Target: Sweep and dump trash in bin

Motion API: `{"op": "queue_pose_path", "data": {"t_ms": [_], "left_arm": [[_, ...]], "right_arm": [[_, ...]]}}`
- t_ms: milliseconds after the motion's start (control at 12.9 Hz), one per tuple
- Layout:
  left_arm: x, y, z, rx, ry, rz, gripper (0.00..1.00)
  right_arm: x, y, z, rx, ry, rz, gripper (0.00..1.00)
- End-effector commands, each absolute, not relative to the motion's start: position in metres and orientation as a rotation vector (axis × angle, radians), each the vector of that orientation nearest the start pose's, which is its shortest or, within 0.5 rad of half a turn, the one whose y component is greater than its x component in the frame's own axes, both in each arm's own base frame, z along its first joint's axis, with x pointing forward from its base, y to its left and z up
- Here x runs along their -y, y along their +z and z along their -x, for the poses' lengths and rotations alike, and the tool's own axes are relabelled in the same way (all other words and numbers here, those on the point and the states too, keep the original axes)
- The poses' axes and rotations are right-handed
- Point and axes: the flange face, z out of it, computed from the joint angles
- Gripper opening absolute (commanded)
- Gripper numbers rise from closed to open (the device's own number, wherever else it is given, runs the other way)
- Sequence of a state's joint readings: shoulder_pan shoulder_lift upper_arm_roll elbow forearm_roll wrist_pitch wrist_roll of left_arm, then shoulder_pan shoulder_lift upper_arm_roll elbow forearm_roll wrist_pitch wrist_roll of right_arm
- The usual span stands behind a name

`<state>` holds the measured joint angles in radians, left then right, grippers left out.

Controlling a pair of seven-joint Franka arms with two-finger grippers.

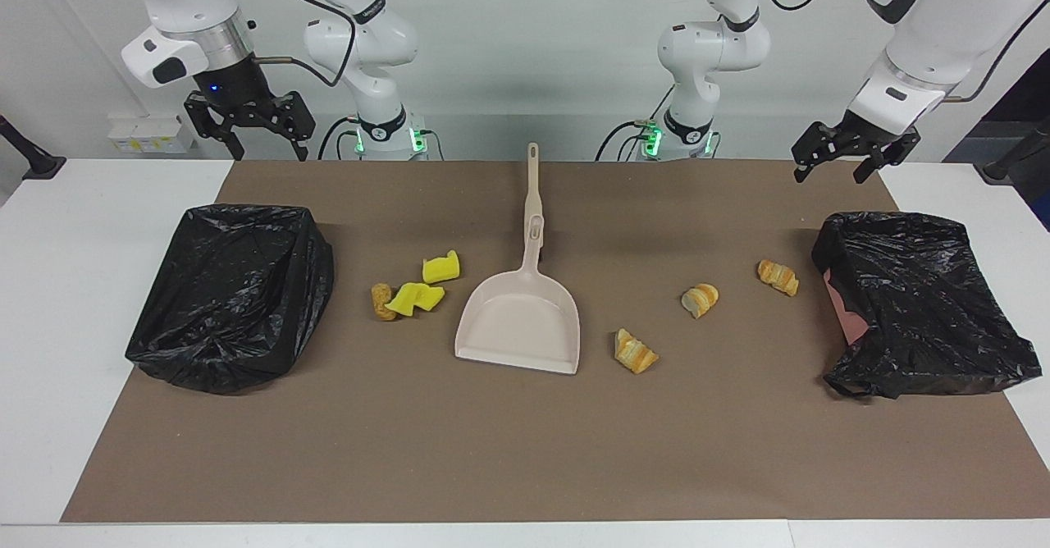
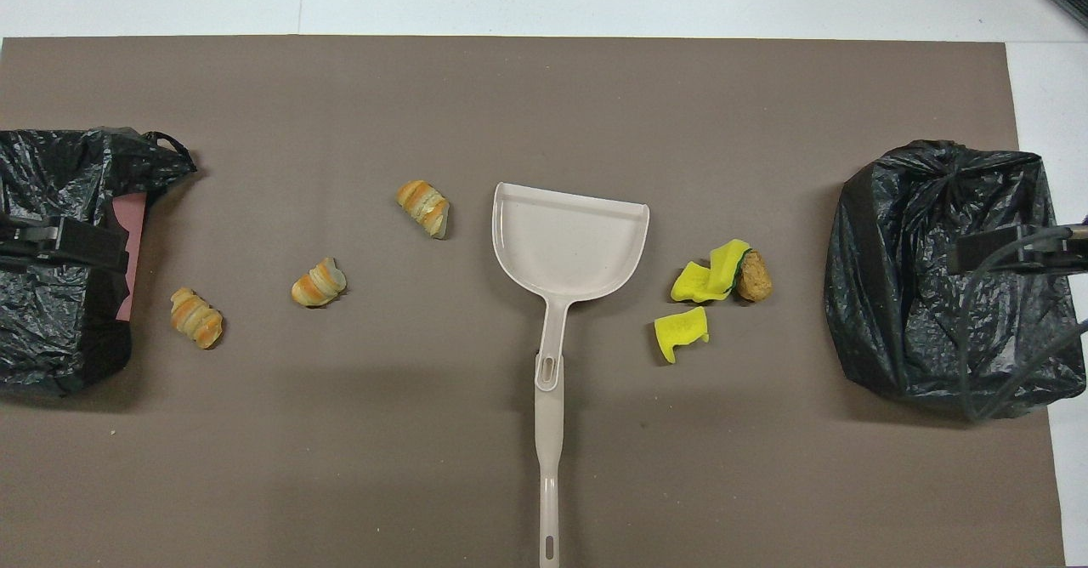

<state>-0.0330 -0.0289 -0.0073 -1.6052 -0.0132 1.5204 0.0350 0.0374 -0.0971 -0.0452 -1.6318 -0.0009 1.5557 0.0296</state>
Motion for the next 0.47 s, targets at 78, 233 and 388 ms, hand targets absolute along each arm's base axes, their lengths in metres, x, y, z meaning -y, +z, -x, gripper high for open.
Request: {"op": "queue_pose_path", "data": {"t_ms": [78, 233, 388], "left_arm": [[0.026, 0.622, -0.54, -0.102, 0.049, 3.161, 1.0], [0.018, 0.62, -0.538, -0.09, 0.073, 3.159, 1.0], [0.008, 0.622, -0.539, -0.063, 0.056, 3.158, 1.0]], "right_arm": [[0.005, 0.647, -0.515, -0.09, -0.047, 3.119, 1.0], [0.005, 0.647, -0.515, -0.09, -0.045, 3.119, 1.0], [0.005, 0.647, -0.515, -0.09, -0.045, 3.119, 1.0]]}}
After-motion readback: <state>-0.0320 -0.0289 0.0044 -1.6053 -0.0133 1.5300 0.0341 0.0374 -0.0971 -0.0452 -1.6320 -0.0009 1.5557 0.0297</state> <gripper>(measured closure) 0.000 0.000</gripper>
